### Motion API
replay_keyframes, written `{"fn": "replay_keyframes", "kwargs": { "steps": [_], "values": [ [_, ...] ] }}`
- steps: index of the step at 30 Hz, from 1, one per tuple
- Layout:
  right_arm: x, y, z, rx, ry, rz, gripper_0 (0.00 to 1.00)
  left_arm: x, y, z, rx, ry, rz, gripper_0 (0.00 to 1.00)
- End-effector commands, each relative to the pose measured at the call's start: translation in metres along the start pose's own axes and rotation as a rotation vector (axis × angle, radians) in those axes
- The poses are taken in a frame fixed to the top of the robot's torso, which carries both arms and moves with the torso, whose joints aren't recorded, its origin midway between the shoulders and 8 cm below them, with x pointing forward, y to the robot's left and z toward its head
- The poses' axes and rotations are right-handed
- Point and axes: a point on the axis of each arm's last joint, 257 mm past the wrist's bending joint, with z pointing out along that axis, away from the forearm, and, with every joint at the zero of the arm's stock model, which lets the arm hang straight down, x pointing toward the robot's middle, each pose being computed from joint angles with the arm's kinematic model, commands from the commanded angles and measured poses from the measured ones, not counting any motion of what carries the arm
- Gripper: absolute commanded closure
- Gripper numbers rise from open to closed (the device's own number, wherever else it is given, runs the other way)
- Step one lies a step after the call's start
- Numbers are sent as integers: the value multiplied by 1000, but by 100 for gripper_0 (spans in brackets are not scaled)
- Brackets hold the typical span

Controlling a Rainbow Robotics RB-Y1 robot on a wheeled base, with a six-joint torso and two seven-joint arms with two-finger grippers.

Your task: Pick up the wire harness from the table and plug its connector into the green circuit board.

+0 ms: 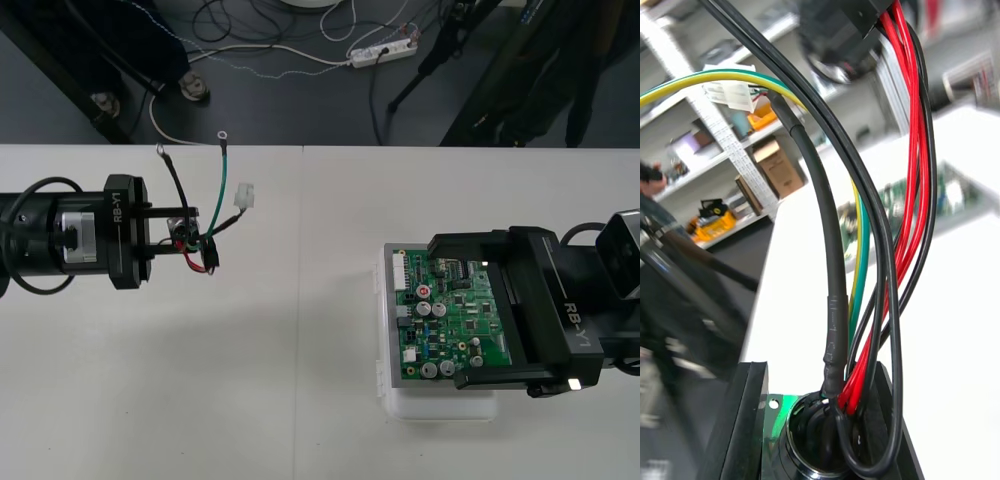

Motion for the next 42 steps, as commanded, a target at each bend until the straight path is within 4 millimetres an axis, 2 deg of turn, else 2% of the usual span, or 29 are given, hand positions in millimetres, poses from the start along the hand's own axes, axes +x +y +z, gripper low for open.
{"fn": "replay_keyframes", "kwargs": {
  "steps": [1, 10, 20, 23, 31, 37, 42],
  "values": [
    [-14, 0, -10, -15, 22, 9, 0, -21, -35, 17, 33, -120, -254, 100],
    [-26, 9, -20, -49, 20, -15, 0, -59, -73, 43, 105, -263, -529, 100],
    [-35, 1, -34, 1, 19, -33, 0, -119, -140, 66, 276, -420, -840, 100],
    [-34, 1, -33, -1, 18, -32, 0, -126, -153, 74, 280, -439, -917, 100],
    [-41, -2, -29, -20, 17, -50, 0, -134, -170, 90, 282, -427, -1042, 100],
    [-51, -15, -25, -63, -28, -31, 0, -136, -171, 99, 271, -438, -1148, 100],
    [-48, -16, -13, -145, -33, 15, 0, -131, -165, 104, 256, -427, -1223, 100]
  ]
}}
